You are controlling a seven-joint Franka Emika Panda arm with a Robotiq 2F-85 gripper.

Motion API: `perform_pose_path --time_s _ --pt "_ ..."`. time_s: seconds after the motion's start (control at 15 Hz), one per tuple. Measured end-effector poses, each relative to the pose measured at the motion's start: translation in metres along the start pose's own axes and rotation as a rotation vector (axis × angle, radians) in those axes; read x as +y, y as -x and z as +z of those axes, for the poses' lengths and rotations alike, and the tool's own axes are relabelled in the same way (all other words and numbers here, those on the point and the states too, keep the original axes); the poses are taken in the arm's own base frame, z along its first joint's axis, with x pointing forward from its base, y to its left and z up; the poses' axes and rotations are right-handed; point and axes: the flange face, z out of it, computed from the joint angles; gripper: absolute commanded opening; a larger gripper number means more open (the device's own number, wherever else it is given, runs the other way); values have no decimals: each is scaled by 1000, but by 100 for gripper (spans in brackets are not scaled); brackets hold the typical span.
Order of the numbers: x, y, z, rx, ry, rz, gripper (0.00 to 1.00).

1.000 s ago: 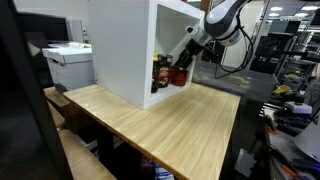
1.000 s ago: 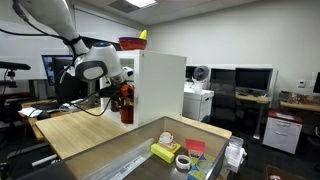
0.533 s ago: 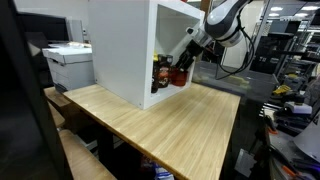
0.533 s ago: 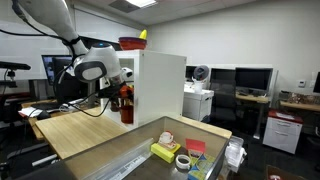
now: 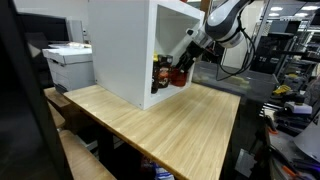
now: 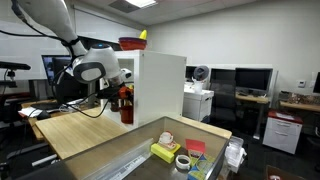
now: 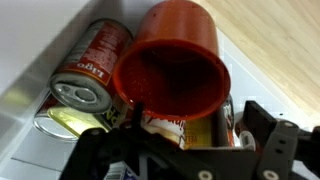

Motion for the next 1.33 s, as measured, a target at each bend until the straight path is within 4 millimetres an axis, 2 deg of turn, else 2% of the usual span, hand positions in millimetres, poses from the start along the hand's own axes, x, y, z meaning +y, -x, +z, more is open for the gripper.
perform_pose_path --time_s 0.2,0.67,1.0,1.33 --pt "-7 -1 0 2 11 -15 100" --pt "-40 8 -4 9 77 -82 100" --pt "-54 15 -4 0 87 -105 100" --pt "-61 23 -12 14 153 -126 100"
